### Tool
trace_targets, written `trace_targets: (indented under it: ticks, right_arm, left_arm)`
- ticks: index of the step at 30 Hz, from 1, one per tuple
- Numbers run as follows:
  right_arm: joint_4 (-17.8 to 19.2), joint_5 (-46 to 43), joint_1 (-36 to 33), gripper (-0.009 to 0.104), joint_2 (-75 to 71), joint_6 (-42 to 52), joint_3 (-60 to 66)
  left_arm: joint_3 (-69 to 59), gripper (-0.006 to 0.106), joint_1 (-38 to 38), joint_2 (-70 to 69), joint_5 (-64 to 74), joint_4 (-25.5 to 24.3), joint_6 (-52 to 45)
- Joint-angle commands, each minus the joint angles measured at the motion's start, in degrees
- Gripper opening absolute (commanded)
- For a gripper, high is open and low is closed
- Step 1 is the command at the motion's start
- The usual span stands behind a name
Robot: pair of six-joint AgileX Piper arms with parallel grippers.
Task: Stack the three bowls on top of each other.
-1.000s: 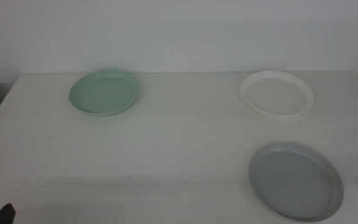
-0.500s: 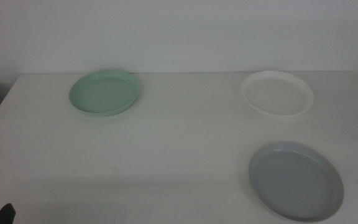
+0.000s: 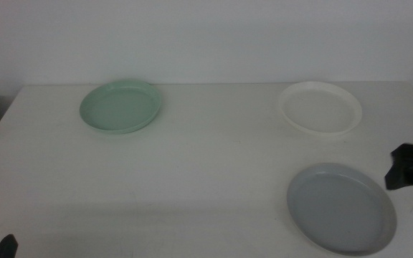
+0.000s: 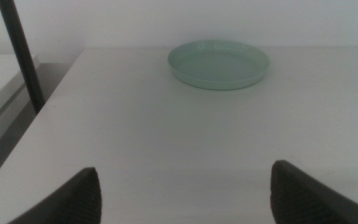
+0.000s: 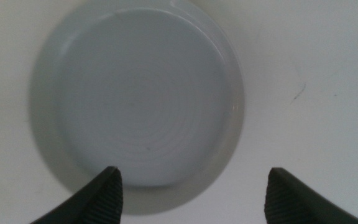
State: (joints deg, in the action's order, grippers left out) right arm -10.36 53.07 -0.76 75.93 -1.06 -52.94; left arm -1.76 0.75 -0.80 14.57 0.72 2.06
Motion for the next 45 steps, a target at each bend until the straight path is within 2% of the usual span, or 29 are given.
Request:
trace_targets:
  ticks: [1, 11, 16, 20, 23, 28, 34, 39, 45]
  right_arm:
    - [0.82, -2.85, 0.48, 0.057, 2.23, 0.38, -1.94]
    - [1.56, -10.22, 0.53, 0.057, 16.47, 0.56, -1.94]
    - [2.1, -12.66, 0.53, 0.053, 19.89, 0.56, -1.94]
    - [2.1, -13.32, 0.53, 0.041, 21.14, 0.51, -1.94]
    - [2.1, -13.86, 0.53, 0.028, 21.56, 0.09, -1.88]
    - [2.33, -12.26, 0.39, -0.002, 21.59, 0.1, -2.11]
    - [1.98, -6.84, -3.28, -0.001, 16.81, -2.0, -6.66]
    - [-0.15, -4.37, -11.6, -0.001, 15.29, -4.62, -14.88]
    - [-2.9, -4.49, -19.03, -0.001, 20.45, -5.92, -22.37]
  left_arm:
    - [0.26, 0.104, 0.35, -0.76, -4.89, 0.04, 0.55]
    - [0.26, 0.104, 0.35, -0.76, -4.89, 0.04, 0.61]
    - [0.26, 0.104, 0.35, -0.76, -4.89, 0.04, 0.61]
    - [0.26, 0.104, 0.35, -0.76, -4.89, 0.04, 0.61]
    - [0.26, 0.104, 0.35, -0.76, -4.89, 0.04, 0.61]
    - [0.26, 0.104, 0.35, -0.76, -4.89, 0.04, 0.61]
    - [0.26, 0.104, 0.35, -0.76, -4.89, 0.04, 0.61]
    - [0.26, 0.104, 0.35, -0.76, -4.84, 0.04, 0.61]
    - [0.26, 0.104, 0.35, -0.76, -4.84, 0.04, 0.61]
